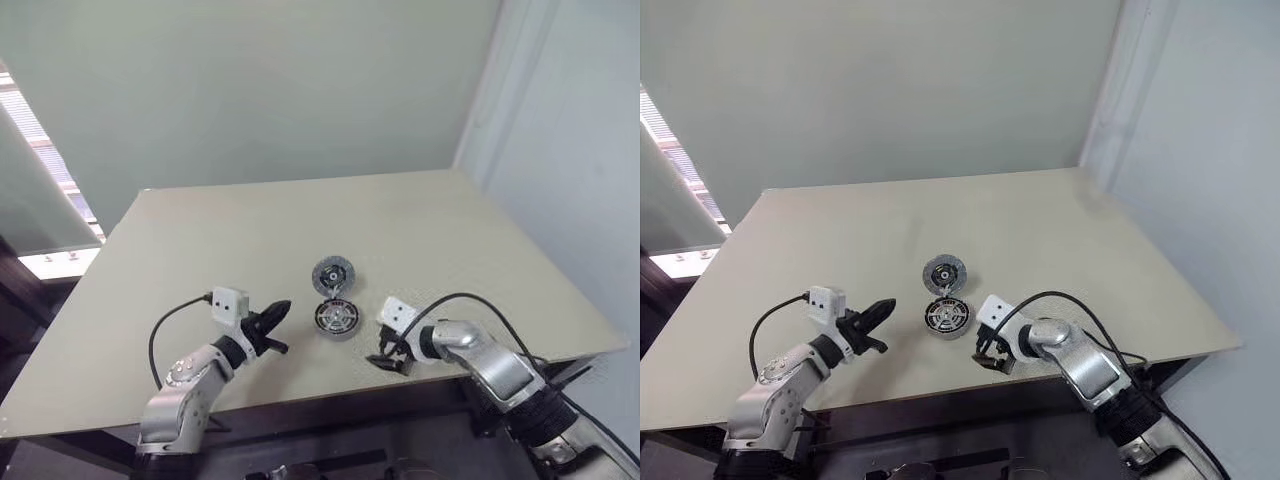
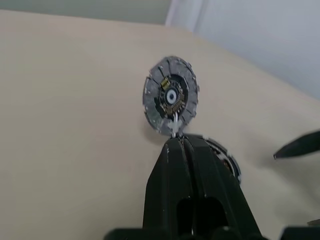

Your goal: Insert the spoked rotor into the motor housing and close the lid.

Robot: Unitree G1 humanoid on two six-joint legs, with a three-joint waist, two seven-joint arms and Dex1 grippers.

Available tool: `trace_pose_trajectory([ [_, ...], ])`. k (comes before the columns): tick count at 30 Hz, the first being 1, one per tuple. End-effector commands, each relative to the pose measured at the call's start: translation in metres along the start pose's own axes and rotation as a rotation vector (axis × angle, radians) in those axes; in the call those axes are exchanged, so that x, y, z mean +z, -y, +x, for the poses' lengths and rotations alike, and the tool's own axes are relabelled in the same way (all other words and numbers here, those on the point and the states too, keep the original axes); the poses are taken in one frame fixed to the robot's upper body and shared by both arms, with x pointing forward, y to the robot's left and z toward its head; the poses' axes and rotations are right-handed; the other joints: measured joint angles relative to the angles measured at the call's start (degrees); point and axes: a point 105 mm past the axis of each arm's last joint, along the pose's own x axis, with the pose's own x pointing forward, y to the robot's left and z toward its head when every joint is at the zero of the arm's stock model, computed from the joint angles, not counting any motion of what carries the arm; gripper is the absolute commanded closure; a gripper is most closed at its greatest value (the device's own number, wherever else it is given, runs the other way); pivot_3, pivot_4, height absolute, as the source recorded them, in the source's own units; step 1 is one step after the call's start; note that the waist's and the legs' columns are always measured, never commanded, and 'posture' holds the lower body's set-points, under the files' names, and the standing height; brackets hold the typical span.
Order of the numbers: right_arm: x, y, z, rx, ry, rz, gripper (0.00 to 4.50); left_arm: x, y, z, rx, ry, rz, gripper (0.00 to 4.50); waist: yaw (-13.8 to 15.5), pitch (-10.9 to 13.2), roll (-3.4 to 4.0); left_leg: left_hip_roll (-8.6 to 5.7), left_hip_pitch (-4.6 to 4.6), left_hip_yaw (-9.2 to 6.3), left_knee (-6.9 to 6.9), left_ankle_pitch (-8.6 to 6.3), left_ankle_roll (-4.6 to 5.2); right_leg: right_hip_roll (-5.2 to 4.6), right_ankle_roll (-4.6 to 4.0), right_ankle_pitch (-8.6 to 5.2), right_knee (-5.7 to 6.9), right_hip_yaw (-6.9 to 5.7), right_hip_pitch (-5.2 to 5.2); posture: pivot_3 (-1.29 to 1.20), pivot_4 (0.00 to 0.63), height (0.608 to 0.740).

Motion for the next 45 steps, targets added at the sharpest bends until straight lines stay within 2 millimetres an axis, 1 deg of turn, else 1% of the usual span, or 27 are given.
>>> trace_pose_trajectory([
  [1,0.025,0.007,-0.002,0.023,0.023,-0.207,0.02,0.008,0.006,0.000,-0.027,0.005,0.058,4.50,0.0,0.0,-0.01,0.00,0.01,-0.01,0.03,0.00,-0.01,0.00,-0.01,0.00,0.00,-0.01,0.03,0.00,0.000,0.740],
  [3,0.028,0.009,0.002,0.045,-0.006,-0.296,0.02,0.006,0.007,0.000,-0.027,-0.005,0.068,4.50,0.0,0.0,-0.04,0.00,0.02,-0.04,0.04,-0.01,-0.01,0.00,0.01,0.00,-0.01,-0.01,0.05,0.00,0.000,0.740],
  [6,0.026,0.010,0.009,0.090,-0.060,-0.408,0.02,0.004,0.009,0.000,-0.027,-0.012,0.072,4.50,0.2,0.0,-0.05,-0.02,0.00,-0.09,0.02,0.00,-0.01,-0.01,0.08,0.05,0.00,-0.04,0.04,0.00,0.000,0.740],
  [13,0.019,0.009,0.022,0.171,-0.149,-0.543,0.02,0.001,0.012,-0.001,-0.026,-0.023,0.084,4.50,0.2,0.0,-0.05,-0.02,0.02,-0.10,-0.09,0.00,-0.01,0.01,0.09,0.06,0.03,-0.03,-0.03,0.00,0.000,0.740],
  [22,0.022,0.017,0.038,0.172,-0.163,-0.591,0.02,-0.002,0.017,-0.002,-0.025,-0.029,0.087,4.50,0.2,0.0,-0.04,-0.02,0.08,-0.10,-0.09,0.00,-0.01,0.01,0.09,0.06,0.06,-0.01,0.00,0.00,0.000,0.740],
  [31,0.017,0.022,0.052,0.151,-0.176,-0.588,0.02,-0.001,0.022,-0.003,-0.026,-0.032,0.092,4.50,0.0,0.0,-0.03,-0.02,0.21,-0.11,-0.09,0.01,-0.03,0.02,0.08,0.07,0.10,0.00,0.11,0.00,0.000,0.740],
  [34,0.015,0.023,0.054,0.142,-0.180,-0.587,0.55,-0.001,0.023,-0.002,-0.026,-0.032,0.095,4.50,0.0,0.0,-0.03,-0.02,0.52,-0.07,-0.15,0.01,-0.04,0.03,0.06,0.06,0.15,0.07,0.30,0.00,0.000,0.740],
  [36,0.013,0.024,0.055,0.138,-0.185,-0.589,1.27,-0.001,0.023,-0.002,-0.026,-0.033,0.096,4.50,0.0,0.0,-0.02,-0.02,0.63,-0.08,-0.16,0.01,-0.05,0.06,0.05,0.05,0.19,0.12,0.33,0.00,0.000,0.740],
  [37,0.013,0.024,0.056,0.135,-0.187,-0.589,1.56,-0.001,0.023,-0.002,-0.026,-0.033,0.098,4.50,0.0,0.0,-0.02,-0.02,0.65,-0.09,-0.16,0.01,-0.05,0.08,0.04,0.05,0.21,0.15,0.33,0.00,0.000,0.740],
  [40,0.012,0.026,0.057,0.123,-0.190,-0.589,2.74,-0.001,0.023,-0.001,-0.025,-0.034,0.099,4.50,0.0,0.0,-0.02,-0.03,0.68,-0.07,-0.16,0.02,-0.06,0.10,0.05,0.05,0.25,0.22,0.31,0.00,0.000,0.740],
  [41,0.012,0.027,0.057,0.120,-0.191,-0.589,3.03,-0.001,0.023,-0.001,-0.025,-0.034,0.100,4.50,0.0,0.0,-0.02,-0.04,0.69,-0.08,-0.16,0.02,-0.06,0.09,0.06,0.05,0.25,0.23,0.31,0.00,0.000,0.740],
  [43,0.012,0.028,0.058,0.110,-0.190,-0.587,3.77,-0.001,0.024,0.000,-0.025,-0.035,0.101,4.50,0.0,0.0,-0.03,-0.08,0.70,-0.09,-0.18,0.02,-0.06,0.08,0.06,0.06,0.24,0.24,0.29,0.00,0.000,0.740],
  [45,0.013,0.029,0.059,0.103,-0.188,-0.586,4.26,-0.001,0.024,0.001,-0.026,-0.035,0.101,4.50,0.0,0.0,-0.02,-0.08,0.71,-0.07,-0.20,0.02,-0.06,0.09,0.06,0.06,0.24,0.27,0.32,0.00,0.000,0.740],
])
